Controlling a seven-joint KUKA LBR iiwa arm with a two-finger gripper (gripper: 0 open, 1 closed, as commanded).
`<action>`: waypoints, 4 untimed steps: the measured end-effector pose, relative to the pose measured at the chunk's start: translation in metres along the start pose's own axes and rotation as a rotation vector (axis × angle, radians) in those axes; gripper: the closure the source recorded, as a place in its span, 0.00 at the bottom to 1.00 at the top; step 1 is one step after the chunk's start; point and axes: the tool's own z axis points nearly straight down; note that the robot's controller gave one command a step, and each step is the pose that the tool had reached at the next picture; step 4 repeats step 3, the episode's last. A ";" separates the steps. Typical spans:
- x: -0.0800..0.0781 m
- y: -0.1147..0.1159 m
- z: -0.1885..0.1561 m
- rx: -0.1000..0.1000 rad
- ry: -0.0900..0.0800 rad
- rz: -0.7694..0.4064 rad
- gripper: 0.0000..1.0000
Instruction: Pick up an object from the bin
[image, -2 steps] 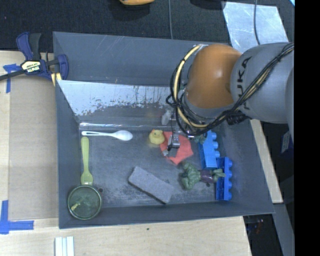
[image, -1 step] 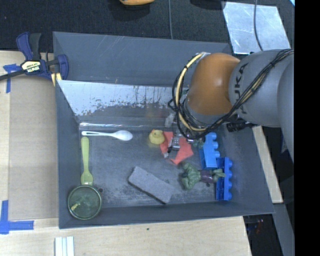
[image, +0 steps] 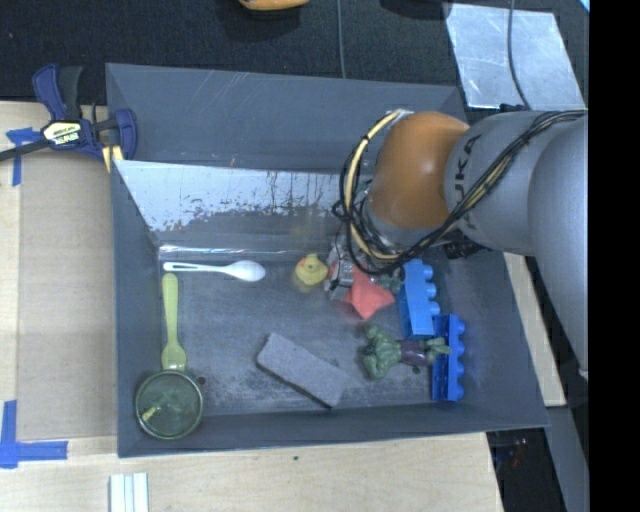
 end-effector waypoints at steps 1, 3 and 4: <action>0.000 0.000 0.000 0.000 0.000 0.000 1.00; 0.005 0.000 -0.151 0.000 0.006 -0.004 1.00; 0.005 0.000 -0.151 0.000 0.006 -0.004 1.00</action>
Offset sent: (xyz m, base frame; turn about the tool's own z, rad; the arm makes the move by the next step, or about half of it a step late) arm -0.0103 -0.0119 0.1249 0.0012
